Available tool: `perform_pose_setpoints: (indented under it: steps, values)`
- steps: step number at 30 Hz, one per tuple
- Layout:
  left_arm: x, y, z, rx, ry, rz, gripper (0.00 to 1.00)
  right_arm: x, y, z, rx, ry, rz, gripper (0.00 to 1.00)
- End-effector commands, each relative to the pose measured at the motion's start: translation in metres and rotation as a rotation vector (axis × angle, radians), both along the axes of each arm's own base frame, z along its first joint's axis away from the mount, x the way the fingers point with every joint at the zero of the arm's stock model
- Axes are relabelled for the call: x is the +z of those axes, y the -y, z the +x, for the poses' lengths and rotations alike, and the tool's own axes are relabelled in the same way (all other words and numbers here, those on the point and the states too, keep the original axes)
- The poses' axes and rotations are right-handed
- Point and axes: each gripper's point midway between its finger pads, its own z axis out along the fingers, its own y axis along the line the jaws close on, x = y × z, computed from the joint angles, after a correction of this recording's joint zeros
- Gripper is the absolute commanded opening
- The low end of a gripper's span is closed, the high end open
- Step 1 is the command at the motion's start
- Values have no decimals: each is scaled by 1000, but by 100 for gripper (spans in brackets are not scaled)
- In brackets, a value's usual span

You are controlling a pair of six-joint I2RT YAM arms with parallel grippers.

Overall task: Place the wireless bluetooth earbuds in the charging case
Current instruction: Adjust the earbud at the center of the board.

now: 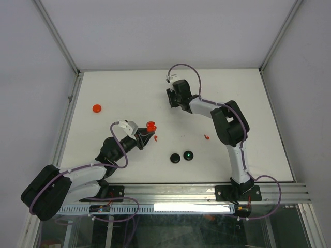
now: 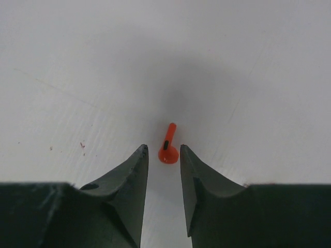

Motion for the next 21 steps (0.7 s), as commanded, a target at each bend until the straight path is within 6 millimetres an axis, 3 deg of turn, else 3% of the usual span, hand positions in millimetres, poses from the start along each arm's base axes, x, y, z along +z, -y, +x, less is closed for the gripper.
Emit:
perform_pose_setpoints:
  steps: [1,9,13,16,21]
  values:
    - [12,1,-1,-10,55,-8,0,21,-5,29,-29,78,35,33]
    - [11,6,-2,-35,44,-1,0,-2,-10,27,22,23,2,32]
    - [11,6,-3,-37,43,0,0,-13,-10,19,56,-20,-25,20]
    - [11,6,-2,-37,42,5,0,-14,-8,4,92,-49,-33,13]
    - [12,7,-3,-42,43,2,0,-16,-1,-41,178,-118,-67,12]
